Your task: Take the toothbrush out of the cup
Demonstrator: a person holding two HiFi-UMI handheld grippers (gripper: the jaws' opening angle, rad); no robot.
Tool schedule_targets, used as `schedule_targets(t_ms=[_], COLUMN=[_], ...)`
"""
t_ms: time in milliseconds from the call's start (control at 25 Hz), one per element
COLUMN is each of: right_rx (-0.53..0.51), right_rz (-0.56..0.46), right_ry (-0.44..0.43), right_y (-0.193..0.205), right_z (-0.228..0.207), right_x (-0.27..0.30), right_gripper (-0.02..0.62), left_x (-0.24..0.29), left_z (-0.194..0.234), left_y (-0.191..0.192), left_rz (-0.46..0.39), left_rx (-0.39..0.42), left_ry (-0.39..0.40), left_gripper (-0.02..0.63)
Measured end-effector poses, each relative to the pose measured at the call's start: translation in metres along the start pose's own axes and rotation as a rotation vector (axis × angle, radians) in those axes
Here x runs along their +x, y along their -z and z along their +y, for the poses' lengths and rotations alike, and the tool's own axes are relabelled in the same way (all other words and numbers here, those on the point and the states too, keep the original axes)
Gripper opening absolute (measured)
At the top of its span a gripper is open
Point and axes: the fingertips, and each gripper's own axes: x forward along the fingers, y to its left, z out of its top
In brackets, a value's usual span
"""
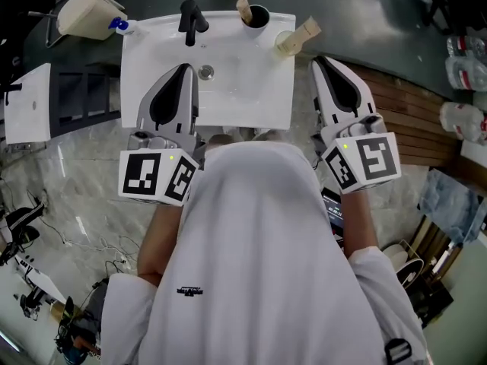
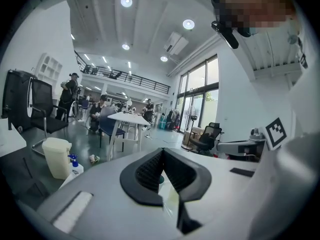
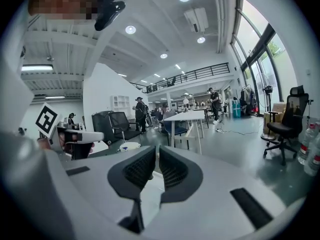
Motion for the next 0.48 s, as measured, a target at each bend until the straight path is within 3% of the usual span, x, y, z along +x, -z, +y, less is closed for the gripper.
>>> schedule_targets(t_ms=[480], right_rx=[0.011], right_rz=[-0.008], right_ry=[-0.007], right_y=[-0.003], right_z=[-0.002], right_x=[-0.007], right_gripper=[0.02], left_x=[0.007], left_z=[-0.026], left_y=[0.007], left_rz=[0.044], left_rx=[0.018], left_ry=[0.073], left_gripper=[0.005])
